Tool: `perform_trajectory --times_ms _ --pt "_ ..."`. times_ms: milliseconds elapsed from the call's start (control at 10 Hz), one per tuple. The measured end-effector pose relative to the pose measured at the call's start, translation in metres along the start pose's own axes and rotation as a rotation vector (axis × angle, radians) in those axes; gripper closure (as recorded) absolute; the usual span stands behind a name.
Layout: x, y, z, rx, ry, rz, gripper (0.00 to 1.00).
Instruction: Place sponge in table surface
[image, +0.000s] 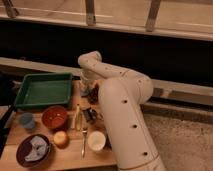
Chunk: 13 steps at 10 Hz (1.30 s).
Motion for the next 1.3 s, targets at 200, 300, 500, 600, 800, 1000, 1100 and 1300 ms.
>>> perform_trajectory --times_ms 200,300,500,600,800,1000,1100,1300 --pt "-0.005 -0.010 -0.020 0.008 -0.044 0.017 1.00" --pt "-0.009 -0.015 -0.035 0.008 -0.078 0.028 1.00" --pt "-0.012 -0.021 -0.052 0.010 -0.119 0.041 1.00" --pt "-0.015 -0.024 -0.064 0.009 -0.142 0.049 1.00" --pt "-0.018 -0.033 -0.090 -0.011 -0.188 0.076 1.00" --pt "-0.017 -0.042 -0.108 -0.047 -0.221 0.096 1.00" --pt "-0.017 -0.043 -0.111 -0.060 -0.229 0.101 1.00" --pt "-0.016 -0.041 -0.108 -0.092 -0.229 0.106 1.00"
